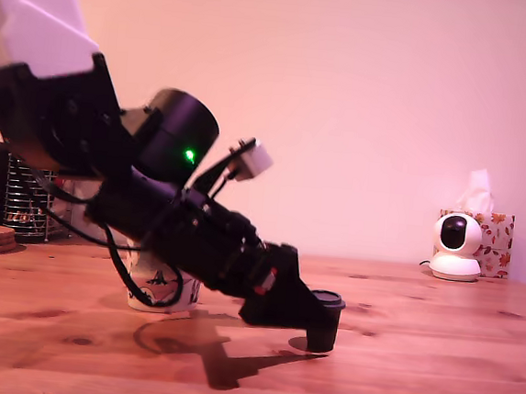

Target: Pick up the coffee capsules on the table and drop them inside the coffee cup

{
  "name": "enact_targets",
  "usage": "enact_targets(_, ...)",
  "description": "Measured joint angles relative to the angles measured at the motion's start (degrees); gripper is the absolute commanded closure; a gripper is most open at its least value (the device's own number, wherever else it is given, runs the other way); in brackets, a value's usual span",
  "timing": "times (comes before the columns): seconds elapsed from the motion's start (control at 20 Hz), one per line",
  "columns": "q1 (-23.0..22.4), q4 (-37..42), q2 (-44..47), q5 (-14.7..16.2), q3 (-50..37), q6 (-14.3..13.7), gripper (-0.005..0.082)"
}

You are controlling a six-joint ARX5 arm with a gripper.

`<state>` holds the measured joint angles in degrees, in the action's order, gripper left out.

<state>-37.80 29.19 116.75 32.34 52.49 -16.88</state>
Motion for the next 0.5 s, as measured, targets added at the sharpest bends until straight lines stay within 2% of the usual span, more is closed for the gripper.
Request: enact_targets(0.5, 0.0, 0.44, 1.84, -0.83, 2.58, 0.02, 0.013)
